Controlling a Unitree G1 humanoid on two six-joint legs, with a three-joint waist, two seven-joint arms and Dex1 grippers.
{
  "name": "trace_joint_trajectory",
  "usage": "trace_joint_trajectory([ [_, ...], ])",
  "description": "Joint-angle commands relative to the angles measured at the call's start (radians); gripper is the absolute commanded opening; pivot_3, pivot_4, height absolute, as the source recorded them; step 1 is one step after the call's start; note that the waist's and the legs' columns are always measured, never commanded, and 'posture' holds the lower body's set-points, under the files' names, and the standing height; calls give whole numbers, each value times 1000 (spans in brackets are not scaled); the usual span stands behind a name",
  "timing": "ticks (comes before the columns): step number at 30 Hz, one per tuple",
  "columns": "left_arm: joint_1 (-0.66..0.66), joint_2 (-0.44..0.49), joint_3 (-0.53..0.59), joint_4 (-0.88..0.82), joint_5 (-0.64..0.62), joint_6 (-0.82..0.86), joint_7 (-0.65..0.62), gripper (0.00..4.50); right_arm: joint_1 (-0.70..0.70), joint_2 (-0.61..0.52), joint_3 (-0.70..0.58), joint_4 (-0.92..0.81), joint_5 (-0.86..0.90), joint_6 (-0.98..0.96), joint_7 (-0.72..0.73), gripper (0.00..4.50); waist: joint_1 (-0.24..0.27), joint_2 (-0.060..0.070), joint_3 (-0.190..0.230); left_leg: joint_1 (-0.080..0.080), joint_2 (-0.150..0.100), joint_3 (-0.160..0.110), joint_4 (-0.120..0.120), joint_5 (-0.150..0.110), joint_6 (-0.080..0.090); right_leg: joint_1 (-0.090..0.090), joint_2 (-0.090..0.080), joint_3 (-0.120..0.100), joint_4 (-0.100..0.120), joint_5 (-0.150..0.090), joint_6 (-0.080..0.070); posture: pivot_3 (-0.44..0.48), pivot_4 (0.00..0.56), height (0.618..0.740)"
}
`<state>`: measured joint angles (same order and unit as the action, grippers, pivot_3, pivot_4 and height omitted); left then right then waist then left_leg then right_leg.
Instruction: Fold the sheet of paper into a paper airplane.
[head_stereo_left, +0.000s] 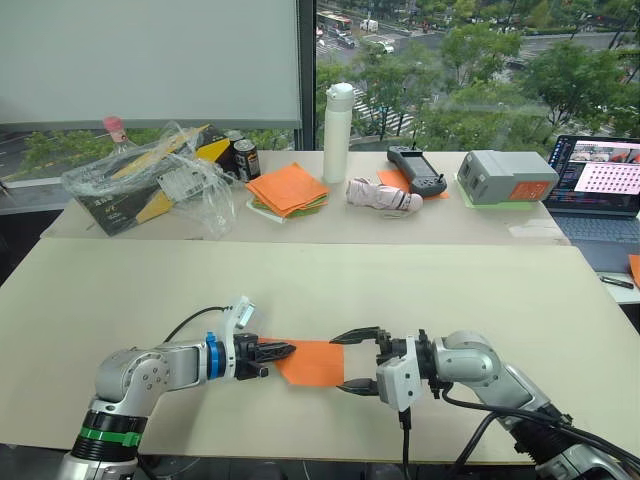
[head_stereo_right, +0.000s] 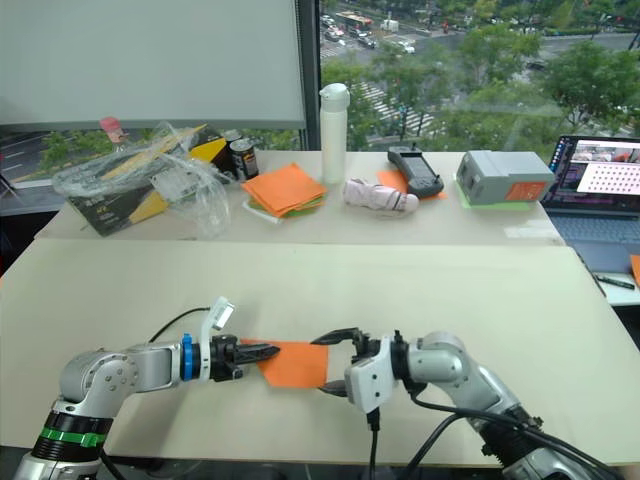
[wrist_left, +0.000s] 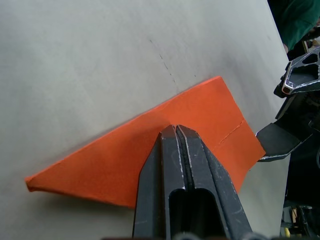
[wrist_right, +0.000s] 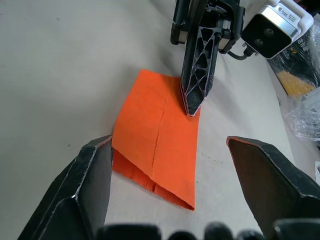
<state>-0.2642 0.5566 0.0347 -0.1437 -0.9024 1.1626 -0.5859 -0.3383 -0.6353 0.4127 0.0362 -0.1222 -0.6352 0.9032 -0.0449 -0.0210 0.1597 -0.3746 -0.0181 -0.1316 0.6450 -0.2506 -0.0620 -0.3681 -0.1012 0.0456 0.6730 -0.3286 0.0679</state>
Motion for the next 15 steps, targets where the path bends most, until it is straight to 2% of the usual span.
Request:
trace_joint_trajectory([
  [1, 13, 1, 9, -16, 10, 16, 1, 0, -18, 14, -26, -32, 37, 21, -8, 3930, 0, 0, 0, 0, 0, 0, 0, 0, 0, 0, 0, 0, 0, 0, 0, 0, 150, 740],
  [10, 20, -2, 16, -26, 9, 26, 8, 0, -21, 41, -20, -26, 25, 12, -15, 3930, 0, 0, 0, 0, 0, 0, 0, 0, 0, 0, 0, 0, 0, 0, 0, 0, 150, 740],
  [15, 27, 0, 23, -33, 8, 31, 10, 0, -21, 33, -19, -23, 30, -8, -3, 2412, 0, 0, 0, 0, 0, 0, 0, 0, 0, 0, 0, 0, 0, 0, 0, 0, 150, 740],
])
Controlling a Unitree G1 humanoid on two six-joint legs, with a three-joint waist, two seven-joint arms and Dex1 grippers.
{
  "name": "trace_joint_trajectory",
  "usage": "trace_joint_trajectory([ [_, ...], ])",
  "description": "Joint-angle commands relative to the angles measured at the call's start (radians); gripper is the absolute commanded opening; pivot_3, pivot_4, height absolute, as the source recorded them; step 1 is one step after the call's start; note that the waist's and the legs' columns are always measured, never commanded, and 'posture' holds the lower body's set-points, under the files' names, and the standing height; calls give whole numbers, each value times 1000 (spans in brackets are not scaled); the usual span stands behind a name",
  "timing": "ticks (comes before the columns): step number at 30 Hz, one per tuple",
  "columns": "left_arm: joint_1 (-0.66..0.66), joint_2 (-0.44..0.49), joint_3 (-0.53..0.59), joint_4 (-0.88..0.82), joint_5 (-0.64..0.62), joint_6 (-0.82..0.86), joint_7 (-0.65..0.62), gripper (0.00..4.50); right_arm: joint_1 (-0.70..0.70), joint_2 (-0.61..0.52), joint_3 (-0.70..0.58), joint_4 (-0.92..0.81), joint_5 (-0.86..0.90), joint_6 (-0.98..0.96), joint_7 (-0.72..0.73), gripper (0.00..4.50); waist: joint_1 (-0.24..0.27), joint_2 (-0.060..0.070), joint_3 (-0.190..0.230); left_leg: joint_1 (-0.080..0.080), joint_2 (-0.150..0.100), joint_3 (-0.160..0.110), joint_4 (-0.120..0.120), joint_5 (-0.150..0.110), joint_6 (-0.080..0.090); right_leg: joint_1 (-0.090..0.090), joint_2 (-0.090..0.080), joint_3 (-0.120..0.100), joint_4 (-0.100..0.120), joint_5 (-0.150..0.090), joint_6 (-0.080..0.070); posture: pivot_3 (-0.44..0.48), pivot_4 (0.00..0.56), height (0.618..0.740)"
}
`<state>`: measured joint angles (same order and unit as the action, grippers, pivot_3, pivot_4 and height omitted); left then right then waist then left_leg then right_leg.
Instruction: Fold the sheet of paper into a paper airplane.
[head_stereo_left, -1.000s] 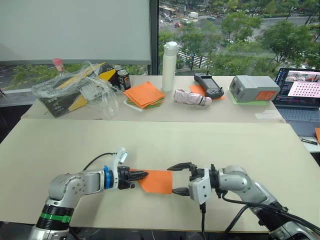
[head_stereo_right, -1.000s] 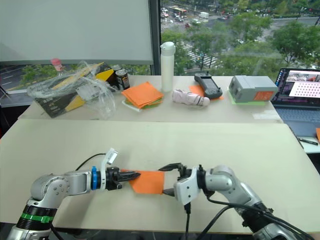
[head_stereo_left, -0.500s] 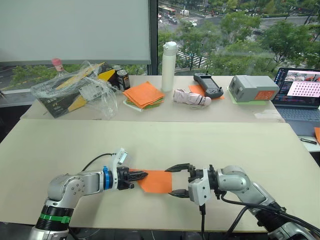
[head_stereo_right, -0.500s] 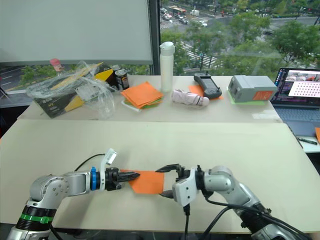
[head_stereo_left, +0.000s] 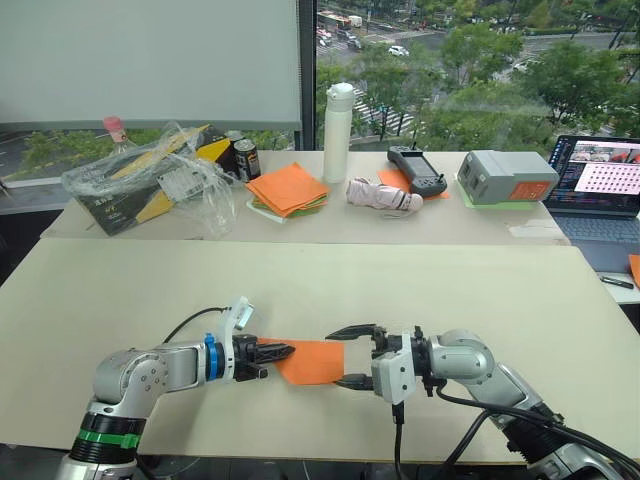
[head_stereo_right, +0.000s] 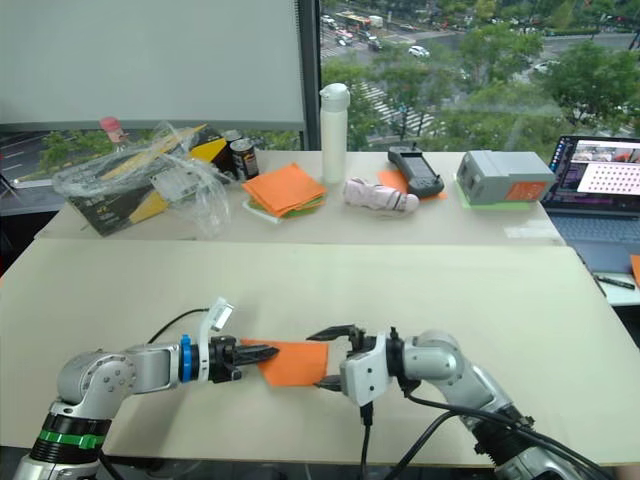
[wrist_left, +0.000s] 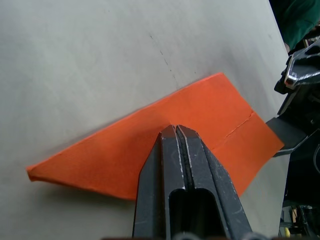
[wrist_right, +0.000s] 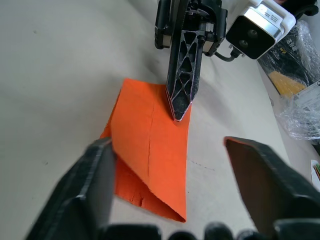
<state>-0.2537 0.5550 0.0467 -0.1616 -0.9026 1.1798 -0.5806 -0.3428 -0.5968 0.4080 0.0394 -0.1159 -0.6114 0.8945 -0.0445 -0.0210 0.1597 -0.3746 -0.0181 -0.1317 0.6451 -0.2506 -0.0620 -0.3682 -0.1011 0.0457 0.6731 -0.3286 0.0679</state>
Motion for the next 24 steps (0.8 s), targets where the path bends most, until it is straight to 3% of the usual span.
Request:
trace_joint_trajectory([
  [1, 17, 1, 11, -15, 8, 15, 5, 0, -15, -8, -14, -26, 26, -35, 8, 2040, 0, 0, 0, 0, 0, 0, 0, 0, 0, 0, 0, 0, 0, 0, 0, 0, 150, 740],
  [7, 18, 0, 14, -16, 9, 16, 5, 0, 2, -27, -2, -28, 27, -48, 34, 50, -1, 0, 0, 0, 0, 0, 0, 0, 0, 0, 0, 0, 0, 0, 0, 0, 150, 740],
  [16, 15, 0, 14, -10, 13, 13, 3, 0, 46, -43, 12, -73, 90, 94, 117, 50, 1, 0, 0, 0, 0, 0, 0, 0, 0, 0, 0, 0, 0, 0, 0, 0, 150, 740],
  [24, 16, 5, 15, -7, 17, 9, -3, 0, 53, -17, -27, -168, 251, 532, 159, 50, 1, 0, 0, 0, 0, 0, 0, 0, 0, 0, 0, 0, 0, 0, 0, 0, 150, 740],
])
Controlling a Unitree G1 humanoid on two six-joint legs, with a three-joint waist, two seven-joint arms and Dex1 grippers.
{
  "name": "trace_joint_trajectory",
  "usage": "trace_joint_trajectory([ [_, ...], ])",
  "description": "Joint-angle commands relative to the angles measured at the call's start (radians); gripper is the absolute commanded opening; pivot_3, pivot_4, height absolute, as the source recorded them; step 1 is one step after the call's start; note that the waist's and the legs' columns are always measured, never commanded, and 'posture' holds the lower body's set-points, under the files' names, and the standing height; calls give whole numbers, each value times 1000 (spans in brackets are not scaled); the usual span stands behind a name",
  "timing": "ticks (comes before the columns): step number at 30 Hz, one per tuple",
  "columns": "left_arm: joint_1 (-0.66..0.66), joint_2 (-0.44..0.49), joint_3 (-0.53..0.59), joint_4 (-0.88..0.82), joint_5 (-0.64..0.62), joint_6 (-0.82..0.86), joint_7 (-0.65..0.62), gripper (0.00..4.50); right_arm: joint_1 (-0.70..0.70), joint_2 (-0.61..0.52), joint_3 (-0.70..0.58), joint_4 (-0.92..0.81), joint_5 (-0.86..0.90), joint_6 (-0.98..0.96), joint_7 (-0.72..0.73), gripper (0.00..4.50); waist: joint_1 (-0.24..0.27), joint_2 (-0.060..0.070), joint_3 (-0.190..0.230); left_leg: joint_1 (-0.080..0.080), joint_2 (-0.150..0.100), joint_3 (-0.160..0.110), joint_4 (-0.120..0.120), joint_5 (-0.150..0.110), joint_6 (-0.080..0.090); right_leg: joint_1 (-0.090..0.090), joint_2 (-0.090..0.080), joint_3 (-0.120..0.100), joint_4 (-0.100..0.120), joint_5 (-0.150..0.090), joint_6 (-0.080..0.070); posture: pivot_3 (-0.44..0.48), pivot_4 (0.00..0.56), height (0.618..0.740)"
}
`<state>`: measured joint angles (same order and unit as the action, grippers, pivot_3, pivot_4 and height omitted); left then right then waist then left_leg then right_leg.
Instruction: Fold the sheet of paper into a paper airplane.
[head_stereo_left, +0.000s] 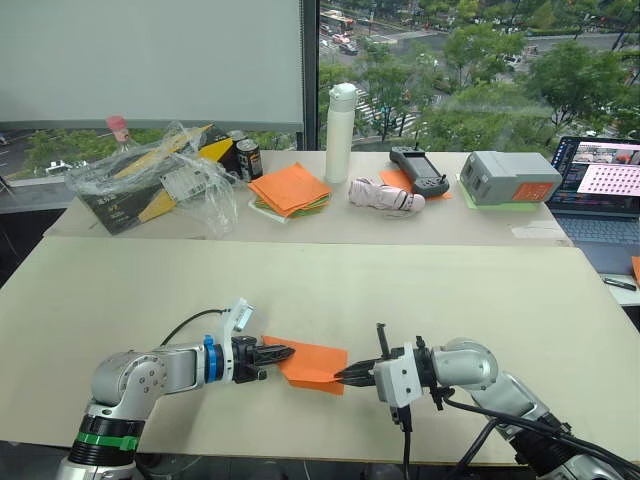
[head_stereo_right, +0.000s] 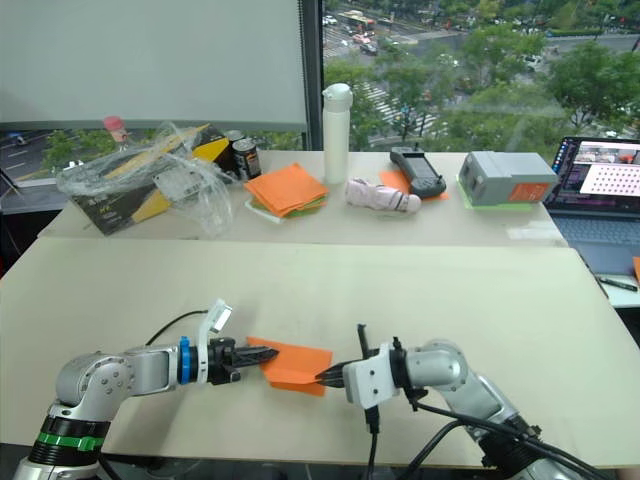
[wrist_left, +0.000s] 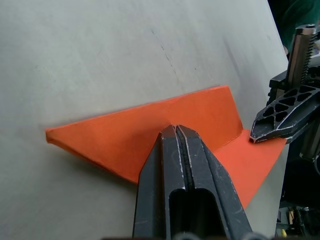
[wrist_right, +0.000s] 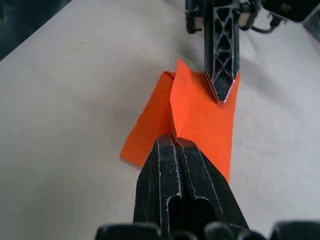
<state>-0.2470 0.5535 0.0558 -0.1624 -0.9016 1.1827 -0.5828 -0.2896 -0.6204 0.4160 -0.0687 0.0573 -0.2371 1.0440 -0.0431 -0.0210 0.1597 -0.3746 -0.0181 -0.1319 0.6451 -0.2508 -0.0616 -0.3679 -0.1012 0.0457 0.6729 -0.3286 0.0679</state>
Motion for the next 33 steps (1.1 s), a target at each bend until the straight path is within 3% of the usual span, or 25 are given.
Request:
trace_joint_trajectory([
  [1, 9, 7, 6, -6, 16, 7, -1, 0, -2, 10, -42, -67, 100, 208, 13, 50, 0, 0, 0, 0, 0, 0, 0, 0, 0, 0, 0, 0, 0, 0, 0, 0, 150, 740],
  [13, 12, 7, 10, -13, 14, 8, 0, 0, -45, 58, -148, -153, 376, 874, -44, 50, 0, 0, 0, 0, 0, 0, 0, 0, 1, 0, 0, 0, 0, 0, 0, 0, 150, 740],
  [21, 9, 4, 10, -14, 13, 9, 1, 0, -165, 152, -274, -100, 575, 1338, -180, 50, -2, 0, 0, 0, 0, -1, 0, 0, 1, -1, 0, 0, 0, 0, 0, 0, 150, 740],
  [33, 16, -2, 24, -19, 9, 8, 14, 0, -207, 195, -306, -31, 615, 1572, -295, 50, -2, 0, 0, 0, 0, -1, 0, -1, 1, -1, 0, 0, 1, 0, 0, 0, 150, 740],
])
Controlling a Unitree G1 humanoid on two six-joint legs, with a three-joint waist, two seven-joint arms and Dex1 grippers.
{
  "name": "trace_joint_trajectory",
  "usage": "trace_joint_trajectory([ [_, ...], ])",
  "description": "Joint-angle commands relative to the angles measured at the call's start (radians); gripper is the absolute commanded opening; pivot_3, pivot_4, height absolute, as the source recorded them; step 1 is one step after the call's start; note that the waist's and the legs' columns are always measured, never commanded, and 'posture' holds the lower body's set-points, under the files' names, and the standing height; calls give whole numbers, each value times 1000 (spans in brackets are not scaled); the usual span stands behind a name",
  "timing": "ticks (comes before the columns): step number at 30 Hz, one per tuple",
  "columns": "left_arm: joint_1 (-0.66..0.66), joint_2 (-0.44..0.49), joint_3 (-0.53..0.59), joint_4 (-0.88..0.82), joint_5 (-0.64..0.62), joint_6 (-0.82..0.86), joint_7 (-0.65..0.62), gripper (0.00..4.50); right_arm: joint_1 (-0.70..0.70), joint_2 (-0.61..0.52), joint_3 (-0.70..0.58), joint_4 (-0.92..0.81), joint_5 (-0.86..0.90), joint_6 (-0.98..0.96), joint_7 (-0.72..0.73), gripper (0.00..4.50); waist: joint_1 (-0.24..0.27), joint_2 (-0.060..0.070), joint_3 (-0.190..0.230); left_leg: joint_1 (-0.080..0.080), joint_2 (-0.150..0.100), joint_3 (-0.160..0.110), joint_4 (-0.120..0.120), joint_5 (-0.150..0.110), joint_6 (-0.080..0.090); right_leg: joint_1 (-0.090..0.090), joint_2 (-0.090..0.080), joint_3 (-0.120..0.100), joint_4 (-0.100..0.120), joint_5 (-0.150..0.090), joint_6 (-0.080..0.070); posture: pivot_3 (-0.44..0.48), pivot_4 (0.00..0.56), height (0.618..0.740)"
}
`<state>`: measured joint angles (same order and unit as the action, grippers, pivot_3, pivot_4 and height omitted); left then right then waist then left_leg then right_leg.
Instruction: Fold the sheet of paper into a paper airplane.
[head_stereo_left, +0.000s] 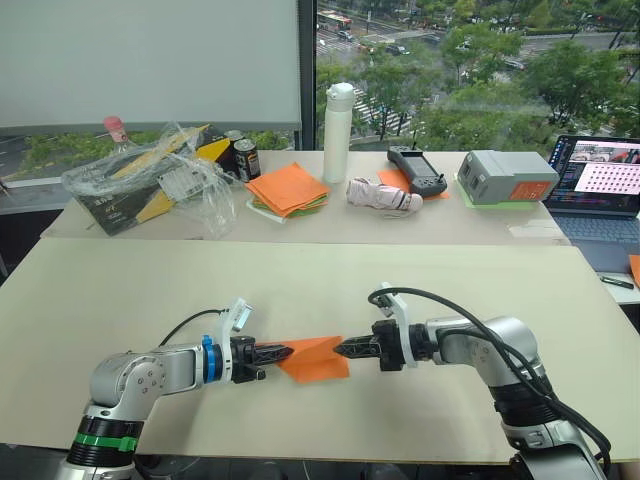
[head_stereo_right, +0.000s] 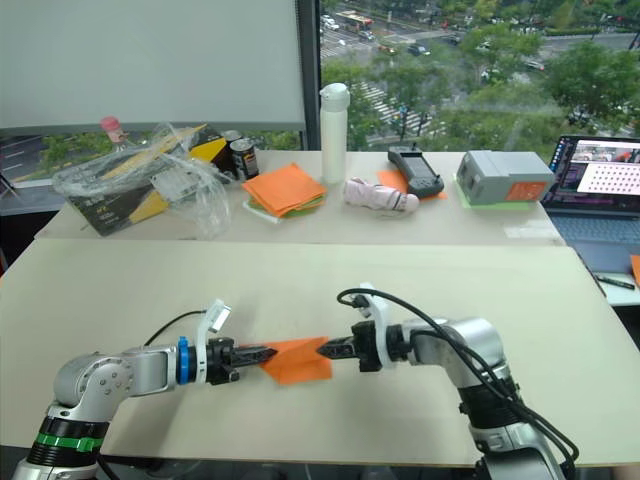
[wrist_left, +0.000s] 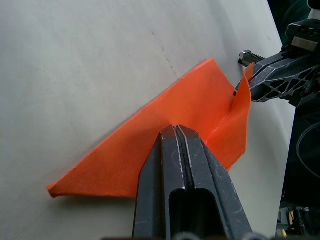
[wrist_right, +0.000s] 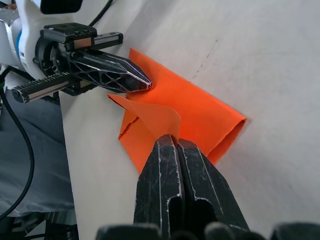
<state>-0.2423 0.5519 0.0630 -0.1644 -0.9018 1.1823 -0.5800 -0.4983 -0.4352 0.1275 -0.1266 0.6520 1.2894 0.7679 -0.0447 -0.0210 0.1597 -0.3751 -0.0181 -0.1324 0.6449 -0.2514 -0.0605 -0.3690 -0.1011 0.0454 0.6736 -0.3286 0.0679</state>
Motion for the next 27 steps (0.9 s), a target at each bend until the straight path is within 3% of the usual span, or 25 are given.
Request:
trace_joint_trajectory([
  [1, 13, -1, 19, -18, 8, 9, 13, 0, 1, 14, -25, 35, 20, 54, -28, 50, 0, 0, 0, 0, 0, 0, 0, 0, 0, 0, 0, 0, 0, 0, 0, 0, 150, 740],
  [16, 28, -11, 39, -40, -1, 21, 29, 0, 15, 146, -207, 116, -3, 266, -248, 50, 5, -7, -7, 2, 0, 0, 0, 0, 0, 2, 0, 0, 1, 0, 0, 0, 150, 740],
  [27, 12, -23, 66, -53, -11, 23, 53, 0, 28, 180, -220, 148, -43, 301, -355, 50, 9, -11, -19, 2, 0, -1, -1, -1, 2, 3, 0, -1, -1, 0, 0, 0, 150, 740],
])
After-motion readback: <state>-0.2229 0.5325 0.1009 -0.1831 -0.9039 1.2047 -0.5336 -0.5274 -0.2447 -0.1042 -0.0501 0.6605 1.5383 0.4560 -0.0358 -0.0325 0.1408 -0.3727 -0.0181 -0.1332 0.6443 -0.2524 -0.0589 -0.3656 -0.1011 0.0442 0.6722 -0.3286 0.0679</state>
